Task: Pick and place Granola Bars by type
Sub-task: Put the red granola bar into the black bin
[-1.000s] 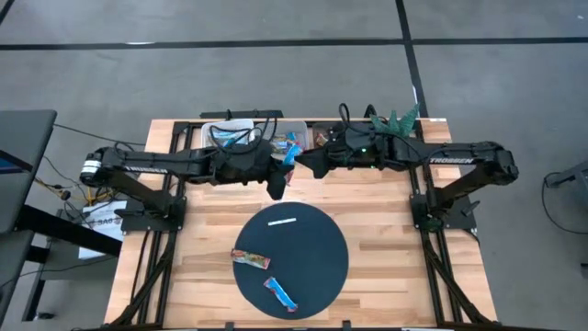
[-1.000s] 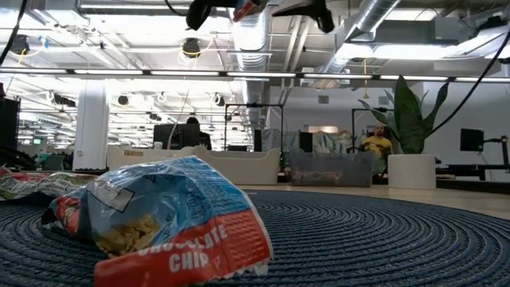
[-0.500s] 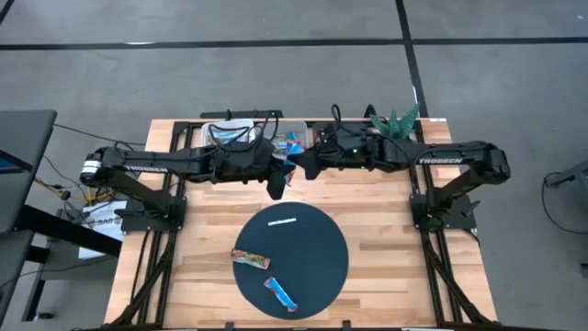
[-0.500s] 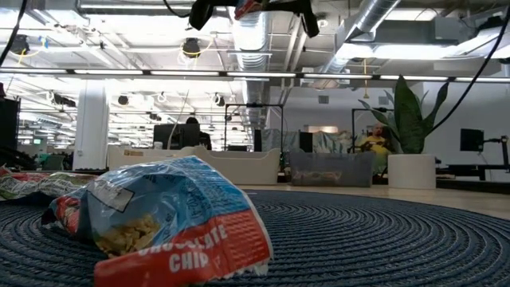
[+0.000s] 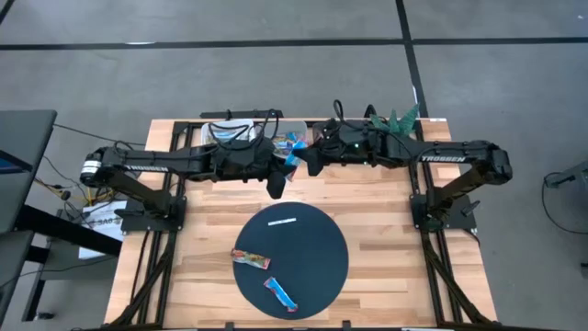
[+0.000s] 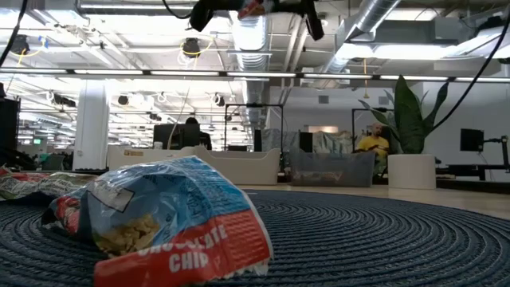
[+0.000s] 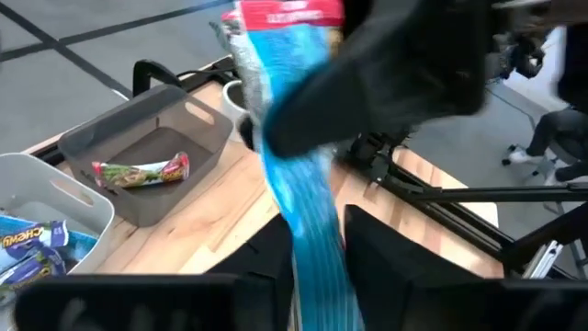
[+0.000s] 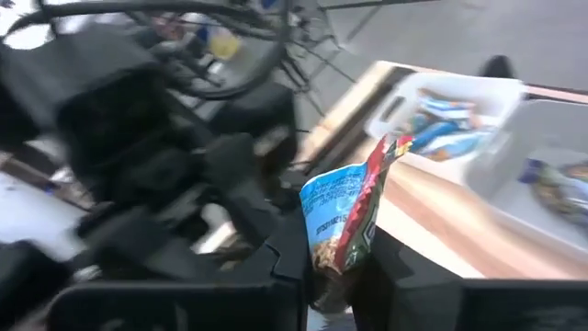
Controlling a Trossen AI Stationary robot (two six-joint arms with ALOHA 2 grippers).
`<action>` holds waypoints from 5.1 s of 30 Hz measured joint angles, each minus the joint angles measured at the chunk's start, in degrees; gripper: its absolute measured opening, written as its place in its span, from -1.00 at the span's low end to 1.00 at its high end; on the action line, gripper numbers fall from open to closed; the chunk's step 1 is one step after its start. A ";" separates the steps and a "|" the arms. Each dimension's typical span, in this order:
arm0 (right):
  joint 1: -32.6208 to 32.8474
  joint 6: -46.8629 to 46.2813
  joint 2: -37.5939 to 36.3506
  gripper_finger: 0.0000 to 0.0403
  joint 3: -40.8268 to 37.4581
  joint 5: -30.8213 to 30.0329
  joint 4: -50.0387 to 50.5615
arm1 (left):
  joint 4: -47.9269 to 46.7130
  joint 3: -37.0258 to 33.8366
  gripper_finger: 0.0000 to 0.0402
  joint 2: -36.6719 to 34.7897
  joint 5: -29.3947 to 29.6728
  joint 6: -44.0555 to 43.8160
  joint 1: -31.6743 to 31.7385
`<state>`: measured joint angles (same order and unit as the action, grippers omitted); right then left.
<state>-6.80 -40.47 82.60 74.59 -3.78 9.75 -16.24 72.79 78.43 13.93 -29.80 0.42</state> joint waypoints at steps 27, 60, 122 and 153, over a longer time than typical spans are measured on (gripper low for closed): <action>-20.40 12.66 -2.70 -0.80 0.00 -6.32 26.58 | -11.12 -0.04 -0.01 -5.48 -3.19 0.17 1.62; -17.91 17.03 -2.77 0.07 0.02 19.37 24.55 | -37.23 -0.11 -0.01 -6.05 -17.92 5.52 -1.64; 13.91 20.39 -2.81 -0.26 0.02 18.85 25.37 | -26.40 -10.75 -0.80 24.07 -24.04 6.44 -25.09; 0.29 6.10 -2.68 -0.09 0.02 12.36 3.08 | 8.00 -10.61 -0.80 -8.27 -5.05 -13.38 -0.63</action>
<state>-6.51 -34.38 79.92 74.61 8.58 12.84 -8.24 62.18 70.16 8.89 -43.18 -0.21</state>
